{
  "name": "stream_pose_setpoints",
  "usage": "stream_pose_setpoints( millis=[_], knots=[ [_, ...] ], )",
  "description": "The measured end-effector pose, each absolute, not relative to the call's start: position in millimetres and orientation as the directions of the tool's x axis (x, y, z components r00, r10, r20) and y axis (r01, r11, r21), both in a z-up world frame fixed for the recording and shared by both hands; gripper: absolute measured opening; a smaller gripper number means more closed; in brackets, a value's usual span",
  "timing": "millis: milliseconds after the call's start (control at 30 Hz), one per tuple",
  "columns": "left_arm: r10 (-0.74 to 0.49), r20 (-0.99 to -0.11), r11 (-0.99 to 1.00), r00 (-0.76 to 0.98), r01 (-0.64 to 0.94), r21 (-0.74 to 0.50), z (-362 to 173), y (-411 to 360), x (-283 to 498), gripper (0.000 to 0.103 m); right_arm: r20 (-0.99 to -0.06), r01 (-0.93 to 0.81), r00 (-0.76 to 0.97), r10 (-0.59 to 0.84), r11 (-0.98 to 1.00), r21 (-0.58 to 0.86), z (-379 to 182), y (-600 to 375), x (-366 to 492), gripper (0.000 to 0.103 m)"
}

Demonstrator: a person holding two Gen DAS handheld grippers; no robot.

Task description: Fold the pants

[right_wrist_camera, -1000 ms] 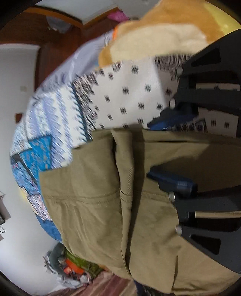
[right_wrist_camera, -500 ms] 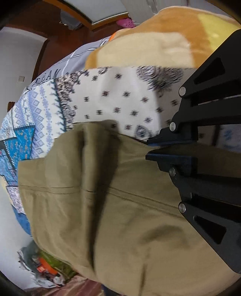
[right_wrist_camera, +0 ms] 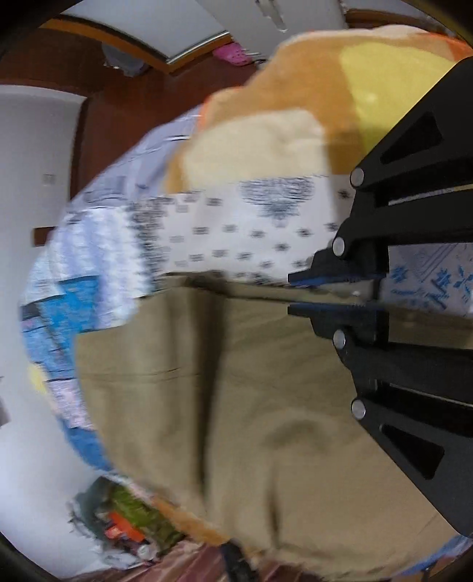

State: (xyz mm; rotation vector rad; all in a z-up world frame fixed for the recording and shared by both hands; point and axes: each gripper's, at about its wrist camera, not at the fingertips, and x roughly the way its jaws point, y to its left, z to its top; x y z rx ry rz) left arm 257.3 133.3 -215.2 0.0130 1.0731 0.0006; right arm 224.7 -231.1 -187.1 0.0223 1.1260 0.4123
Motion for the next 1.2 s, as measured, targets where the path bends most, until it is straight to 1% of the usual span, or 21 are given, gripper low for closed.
stream_pose_setpoints(
  millis=[67, 100, 167, 267, 333, 400, 500, 533, 567, 600, 633, 667, 700, 733, 767, 800, 833, 867, 933, 1067, 1200],
  knots=[
    [0.009, -0.872, 1.000, 0.489, -0.008, 0.006, -209.3, 137.9, 259.4, 0.072, -0.851, -0.315, 0.383, 0.360, 0.917, 0.246, -177.7, -226.1, 237.1, 0.025],
    [0.008, -0.871, 1.000, 0.491, -0.015, 0.000, -207.8, 140.1, 261.2, 0.072, -0.842, -0.322, 0.394, 0.368, 0.913, 0.249, -174.0, -224.0, 244.1, 0.028],
    [0.002, -0.869, 0.999, 0.495, -0.034, -0.017, -205.8, 144.2, 267.4, 0.073, -0.829, -0.334, 0.417, 0.372, 0.911, 0.241, -169.6, -211.1, 252.9, 0.039],
    [-0.012, -0.877, 0.998, 0.481, -0.046, -0.038, -211.5, 146.7, 279.2, 0.074, -0.820, -0.352, 0.434, 0.372, 0.909, 0.225, -172.0, -197.7, 268.5, 0.049],
    [-0.032, -0.890, 0.998, 0.456, -0.035, -0.054, -220.0, 146.2, 286.0, 0.074, -0.822, -0.350, 0.437, 0.365, 0.911, 0.218, -175.8, -192.9, 277.4, 0.050],
    [-0.041, -0.909, 0.998, 0.414, -0.035, -0.060, -233.6, 145.2, 292.8, 0.074, -0.839, -0.349, 0.402, 0.367, 0.908, 0.230, -184.1, -191.5, 285.4, 0.050],
    [-0.067, -0.925, 0.995, 0.375, -0.043, -0.089, -252.5, 145.2, 296.1, 0.079, -0.846, -0.345, 0.358, 0.395, 0.898, 0.274, -199.5, -191.0, 296.1, 0.050],
    [-0.079, -0.922, 0.993, 0.380, -0.055, -0.108, -256.6, 146.9, 296.4, 0.083, -0.843, -0.346, 0.346, 0.412, 0.891, 0.294, -203.5, -190.1, 299.6, 0.050],
    [-0.088, -0.920, 0.990, 0.382, -0.067, -0.122, -259.4, 148.9, 296.9, 0.089, -0.840, -0.350, 0.336, 0.427, 0.884, 0.310, -203.4, -189.4, 299.2, 0.045],
    [-0.094, -0.921, 0.988, 0.378, -0.076, -0.132, -261.9, 150.4, 297.2, 0.090, -0.831, -0.356, 0.327, 0.449, 0.874, 0.331, -205.7, -188.5, 301.8, 0.043],
    [-0.115, -0.921, 0.984, 0.372, -0.084, -0.157, -264.6, 152.5, 298.0, 0.090, -0.825, -0.358, 0.335, 0.454, 0.872, 0.334, -205.0, -188.3, 301.0, 0.038],
    [-0.135, -0.921, 0.980, 0.365, -0.088, -0.179, -266.4, 154.4, 299.1, 0.090, -0.814, -0.367, 0.349, 0.464, 0.867, 0.337, -204.0, -187.0, 301.0, 0.024],
    [-0.147, -0.921, 0.978, 0.360, -0.089, -0.191, -267.2, 155.3, 299.7, 0.090, -0.805, -0.381, 0.351, 0.478, 0.858, 0.344, -203.3, -185.6, 302.0, 0.017],
    [-0.151, -0.920, 0.978, 0.361, -0.084, -0.193, -267.3, 155.0, 300.2, 0.090, -0.802, -0.392, 0.351, 0.483, 0.854, 0.343, -202.8, -183.2, 302.8, 0.014],
    [-0.147, -0.917, 0.980, 0.370, -0.068, -0.185, -266.1, 152.7, 300.2, 0.084, -0.805, -0.405, 0.356, 0.474, 0.855, 0.324, -202.4, -180.8, 301.6, 0.011],
    [-0.139, -0.915, 0.984, 0.380, -0.053, -0.171, -264.3, 149.4, 300.1, 0.078, -0.808, -0.429, 0.368, 0.460, 0.855, 0.291, -200.9, -175.7, 300.5, 0.011],
    [-0.120, -0.912, 0.989, 0.392, -0.029, -0.143, -261.7, 143.6, 299.1, 0.067, -0.810, -0.451, 0.384, 0.443, 0.856, 0.253, -199.2, -170.3, 298.6, 0.009],
    [-0.092, -0.911, 0.994, 0.402, -0.016, -0.108, -259.9, 139.3, 298.6, 0.064, -0.815, -0.476, 0.403, 0.417, 0.856, 0.202, -198.6, -163.7, 297.3, 0.008],
    [-0.016, -0.903, 1.000, 0.430, 0.006, -0.015, -256.4, 128.2, 296.0, 0.059, -0.821, -0.488, 0.422, 0.385, 0.860, 0.153, -199.8, -157.7, 298.6, 0.008],
    [0.067, -0.888, 0.997, 0.456, 0.007, 0.079, -254.9, 121.0, 292.8, 0.058, -0.828, -0.487, 0.446, 0.341, 0.868, 0.095, -205.2, -153.7, 302.6, 0.007],
    [0.052, -0.891, 0.999, 0.451, -0.011, 0.052, -260.7, 129.4, 293.3, 0.059, -0.838, -0.467, 0.447, 0.313, 0.881, 0.079, -212.0, -152.7, 302.9, 0.006]
  ],
)
